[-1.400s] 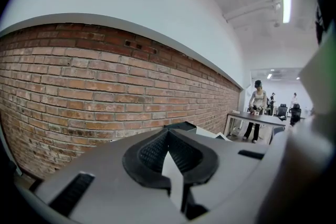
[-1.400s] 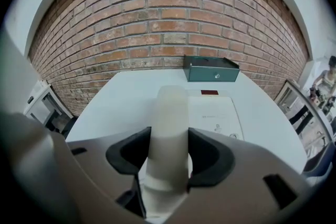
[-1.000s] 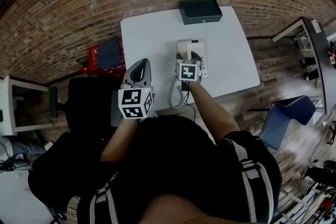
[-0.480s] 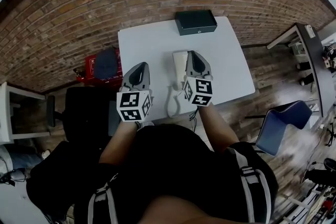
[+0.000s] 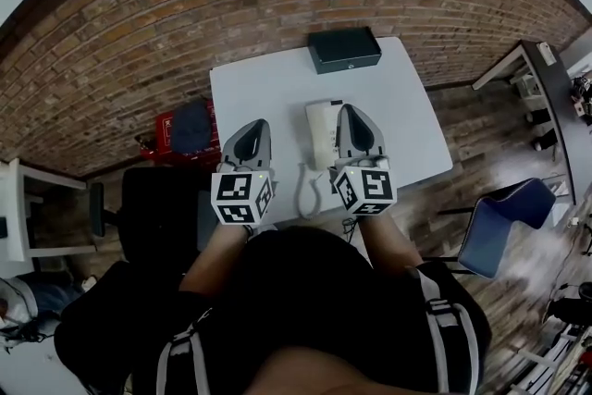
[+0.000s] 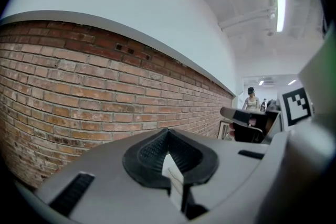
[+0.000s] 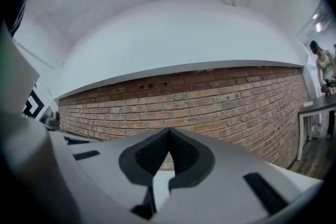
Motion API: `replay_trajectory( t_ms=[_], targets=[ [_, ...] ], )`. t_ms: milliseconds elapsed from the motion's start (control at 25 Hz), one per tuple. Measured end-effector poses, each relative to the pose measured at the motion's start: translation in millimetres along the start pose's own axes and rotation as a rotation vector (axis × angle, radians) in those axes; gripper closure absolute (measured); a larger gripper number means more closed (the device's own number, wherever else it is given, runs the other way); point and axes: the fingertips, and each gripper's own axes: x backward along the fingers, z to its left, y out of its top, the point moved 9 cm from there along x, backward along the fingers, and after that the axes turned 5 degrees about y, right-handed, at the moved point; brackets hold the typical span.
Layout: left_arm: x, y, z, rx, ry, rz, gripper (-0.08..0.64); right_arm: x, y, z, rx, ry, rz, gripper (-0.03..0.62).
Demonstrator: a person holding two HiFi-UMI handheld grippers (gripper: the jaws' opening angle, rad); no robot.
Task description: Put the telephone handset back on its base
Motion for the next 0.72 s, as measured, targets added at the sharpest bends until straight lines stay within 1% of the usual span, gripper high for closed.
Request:
replay_trajectory(
  t_ms=[240,480,720],
  targets=[
    [2.0,3.6,-4.2,-0.006,-0.008,0.001,0.561,0.0,1.3,-6.2,-0.083,0.005,0.003,0.594],
    [5.2,6.6,-7.7,-0.011,-0.021,-0.005,0.561,-1.3,4.5,-1.2,-0.072,0.008,-0.007,0.594],
    [3.2,6.6,-4.0,-0.01,-0.009,-0.004,0.561,-3.6,-0.6,7.0,0.017,0.012,0.02,0.595]
  ],
)
